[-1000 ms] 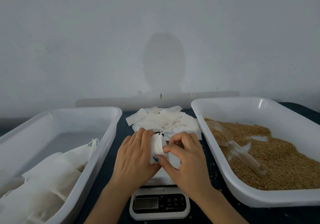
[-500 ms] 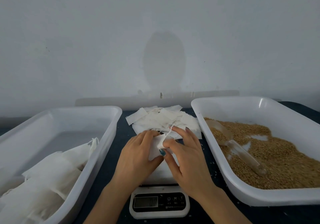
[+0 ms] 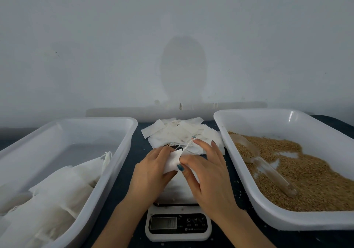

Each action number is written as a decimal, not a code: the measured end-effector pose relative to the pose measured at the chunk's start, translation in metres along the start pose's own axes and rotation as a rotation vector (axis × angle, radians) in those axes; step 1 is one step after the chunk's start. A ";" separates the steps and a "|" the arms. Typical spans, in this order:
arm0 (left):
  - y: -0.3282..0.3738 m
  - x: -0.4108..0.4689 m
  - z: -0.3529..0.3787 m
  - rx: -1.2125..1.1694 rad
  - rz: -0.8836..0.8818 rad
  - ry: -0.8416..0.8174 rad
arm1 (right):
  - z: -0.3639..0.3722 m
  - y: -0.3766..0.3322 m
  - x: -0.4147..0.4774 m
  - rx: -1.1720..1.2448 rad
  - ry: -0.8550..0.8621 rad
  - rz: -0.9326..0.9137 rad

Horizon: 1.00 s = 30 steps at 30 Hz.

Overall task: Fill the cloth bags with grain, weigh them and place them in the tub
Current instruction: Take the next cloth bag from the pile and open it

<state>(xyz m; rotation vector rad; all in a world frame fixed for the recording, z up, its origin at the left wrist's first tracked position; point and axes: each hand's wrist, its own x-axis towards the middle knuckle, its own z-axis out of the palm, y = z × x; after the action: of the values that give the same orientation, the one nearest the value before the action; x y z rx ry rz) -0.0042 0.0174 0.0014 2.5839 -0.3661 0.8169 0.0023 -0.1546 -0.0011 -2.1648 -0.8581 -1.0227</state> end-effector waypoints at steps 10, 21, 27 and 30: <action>-0.008 0.003 0.001 -0.254 -0.141 0.010 | -0.040 -0.021 0.035 -0.013 -0.130 0.092; -0.005 0.003 0.003 -0.243 -0.180 0.002 | -0.089 0.121 0.086 -0.656 -1.164 0.760; -0.006 0.003 0.003 -0.233 -0.182 0.003 | -0.078 0.125 0.061 -0.670 -1.348 0.813; -0.006 0.003 0.002 -0.236 -0.181 -0.008 | -0.073 0.125 0.060 -0.617 -1.361 0.835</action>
<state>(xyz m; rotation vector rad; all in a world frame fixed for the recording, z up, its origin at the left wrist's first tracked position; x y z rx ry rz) 0.0015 0.0210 0.0001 2.3606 -0.2122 0.6577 0.0943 -0.2667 0.0574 -3.1896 0.0525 0.8525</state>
